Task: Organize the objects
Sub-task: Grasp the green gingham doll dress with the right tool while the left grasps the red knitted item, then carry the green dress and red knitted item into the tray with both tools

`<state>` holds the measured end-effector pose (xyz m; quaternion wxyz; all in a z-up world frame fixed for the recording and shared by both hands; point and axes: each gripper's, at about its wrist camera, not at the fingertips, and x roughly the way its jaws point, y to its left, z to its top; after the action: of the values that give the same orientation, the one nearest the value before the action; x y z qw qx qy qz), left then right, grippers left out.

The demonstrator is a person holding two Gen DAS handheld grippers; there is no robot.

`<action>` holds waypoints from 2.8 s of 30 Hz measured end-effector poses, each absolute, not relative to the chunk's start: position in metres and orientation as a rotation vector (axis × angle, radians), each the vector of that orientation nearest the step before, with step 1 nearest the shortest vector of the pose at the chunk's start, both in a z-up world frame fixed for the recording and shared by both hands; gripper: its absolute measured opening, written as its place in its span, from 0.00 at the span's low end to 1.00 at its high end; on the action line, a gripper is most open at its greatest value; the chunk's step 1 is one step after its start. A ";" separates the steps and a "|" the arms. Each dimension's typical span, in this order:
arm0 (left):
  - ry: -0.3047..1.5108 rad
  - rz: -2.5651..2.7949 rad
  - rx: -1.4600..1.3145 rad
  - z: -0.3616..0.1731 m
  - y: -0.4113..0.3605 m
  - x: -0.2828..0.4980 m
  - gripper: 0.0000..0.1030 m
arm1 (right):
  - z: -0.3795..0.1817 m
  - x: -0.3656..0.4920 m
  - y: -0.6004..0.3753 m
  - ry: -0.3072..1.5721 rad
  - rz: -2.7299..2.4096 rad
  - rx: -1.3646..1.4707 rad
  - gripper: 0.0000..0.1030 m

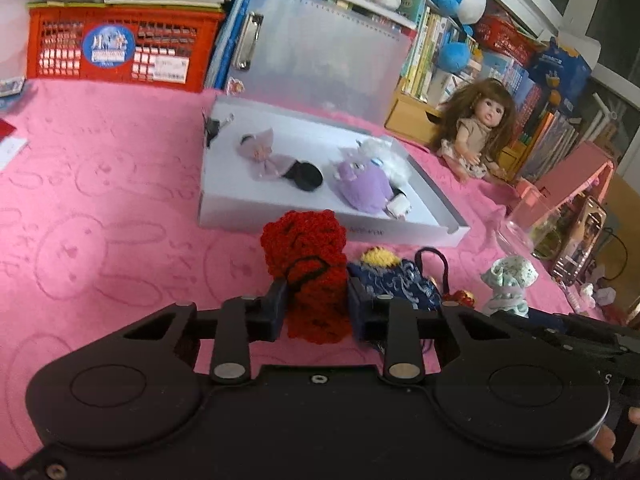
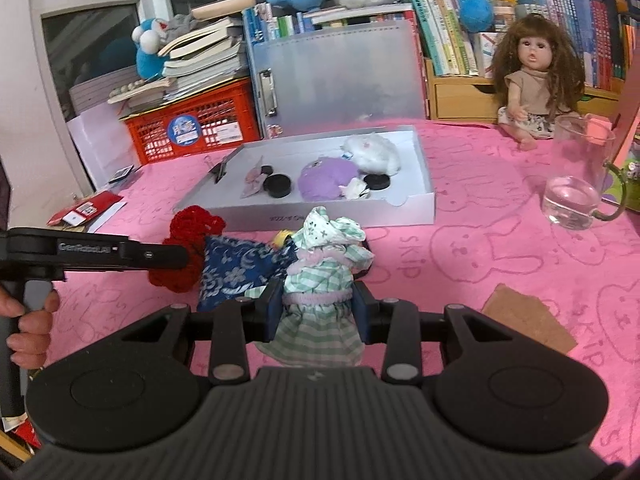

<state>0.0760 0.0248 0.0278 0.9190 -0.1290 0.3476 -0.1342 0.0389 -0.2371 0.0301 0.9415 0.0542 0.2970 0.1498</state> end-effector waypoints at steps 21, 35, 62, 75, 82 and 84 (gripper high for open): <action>0.639 -0.250 -0.229 0.057 0.031 0.095 0.29 | 0.061 0.061 -0.253 0.541 0.254 0.142 0.39; 0.642 -0.251 -0.197 0.064 0.022 0.119 0.29 | 0.068 0.091 -0.258 0.548 0.227 0.137 0.39; 0.686 -0.185 -0.153 0.048 0.013 0.172 0.29 | 0.053 0.150 -0.255 0.626 0.195 0.132 0.39; 0.710 -0.174 -0.152 0.038 0.008 0.193 0.29 | 0.049 0.184 -0.244 0.651 0.178 0.138 0.39; 0.728 -0.184 -0.147 0.029 0.003 0.200 0.29 | 0.039 0.197 -0.233 0.674 0.173 0.155 0.39; 0.733 -0.183 -0.147 0.027 0.003 0.203 0.29 | 0.037 0.200 -0.230 0.680 0.173 0.158 0.39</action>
<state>0.2026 0.0025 0.0267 0.9269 -0.0718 0.3573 -0.0892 0.1998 -0.2305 0.0367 0.9360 0.0775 0.3328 0.0846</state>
